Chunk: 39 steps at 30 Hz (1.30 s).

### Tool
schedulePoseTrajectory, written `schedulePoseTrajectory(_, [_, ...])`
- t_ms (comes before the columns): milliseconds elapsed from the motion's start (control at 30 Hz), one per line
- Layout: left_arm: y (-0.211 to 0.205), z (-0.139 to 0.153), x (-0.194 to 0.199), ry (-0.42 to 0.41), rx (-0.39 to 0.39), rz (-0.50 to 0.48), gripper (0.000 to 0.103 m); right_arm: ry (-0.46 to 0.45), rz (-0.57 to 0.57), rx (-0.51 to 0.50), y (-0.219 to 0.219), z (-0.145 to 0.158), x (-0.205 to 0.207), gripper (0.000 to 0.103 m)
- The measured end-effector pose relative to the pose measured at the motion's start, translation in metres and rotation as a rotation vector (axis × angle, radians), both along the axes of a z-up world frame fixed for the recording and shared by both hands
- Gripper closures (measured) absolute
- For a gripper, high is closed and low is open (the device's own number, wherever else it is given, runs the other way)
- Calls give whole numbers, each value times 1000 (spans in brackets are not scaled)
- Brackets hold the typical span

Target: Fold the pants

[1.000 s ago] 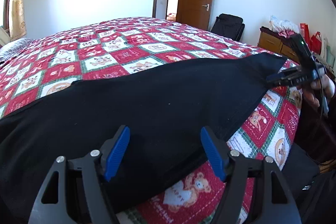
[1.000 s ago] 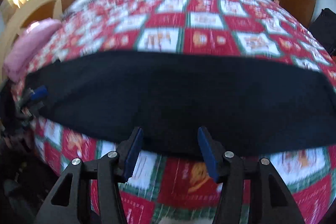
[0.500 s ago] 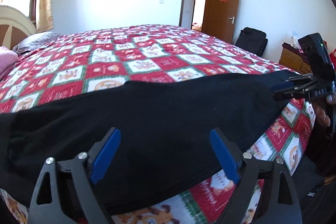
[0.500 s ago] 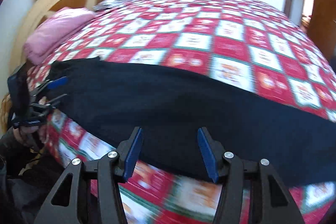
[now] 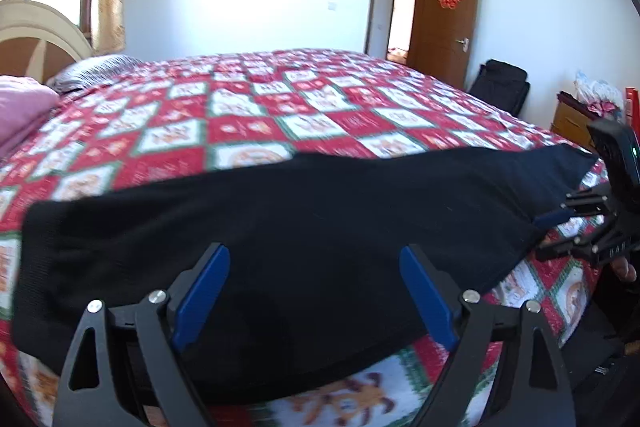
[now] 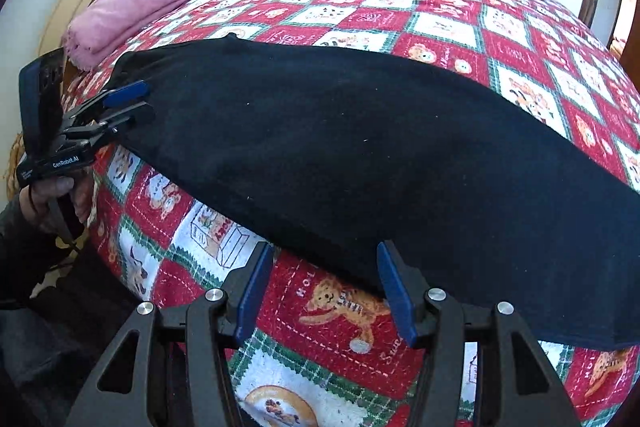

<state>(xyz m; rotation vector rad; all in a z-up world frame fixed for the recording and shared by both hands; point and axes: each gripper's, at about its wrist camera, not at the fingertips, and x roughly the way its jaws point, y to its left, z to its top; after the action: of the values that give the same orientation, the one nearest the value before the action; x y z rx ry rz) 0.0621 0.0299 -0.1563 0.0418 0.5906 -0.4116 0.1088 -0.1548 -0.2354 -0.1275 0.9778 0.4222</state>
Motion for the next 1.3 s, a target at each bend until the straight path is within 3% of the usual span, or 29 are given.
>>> schedulePoseTrajectory(200, [58, 21, 12, -89, 116, 213, 13, -18, 4, -39, 4, 1, 0, 46])
schedulePoseTrajectory(300, [111, 25, 24, -62, 45, 351, 13, -14, -6, -26, 4, 2, 2, 46])
schedulePoseTrajectory(400, [149, 17, 37, 1, -66, 410, 12, -31, -30, -1, 2, 5, 2, 46])
schedulePoseTrajectory(533, [168, -5, 51, 81, -120, 419, 16, -51, -66, 43, -1, 7, 4, 46])
schedulePoseTrajectory(633, [166, -16, 56, 110, -121, 393, 34, -65, -73, 46, 0, 7, 4, 46])
schedulePoseTrajectory(833, [152, -21, 52, 83, -69, 389, 41, -83, -81, 48, 1, 6, 3, 46])
schedulePoseTrajectory(1000, [147, -16, 46, 59, -45, 361, 73, -90, -94, 55, 0, 6, 0, 46])
schedulePoseTrajectory(1100, [142, -11, 43, 36, -15, 364, 77, -98, -104, 61, -1, 7, -1, 46])
schedulePoseTrajectory(1300, [151, 5, 40, 27, -40, 371, 78, -121, -91, 55, 5, 11, -6, 46])
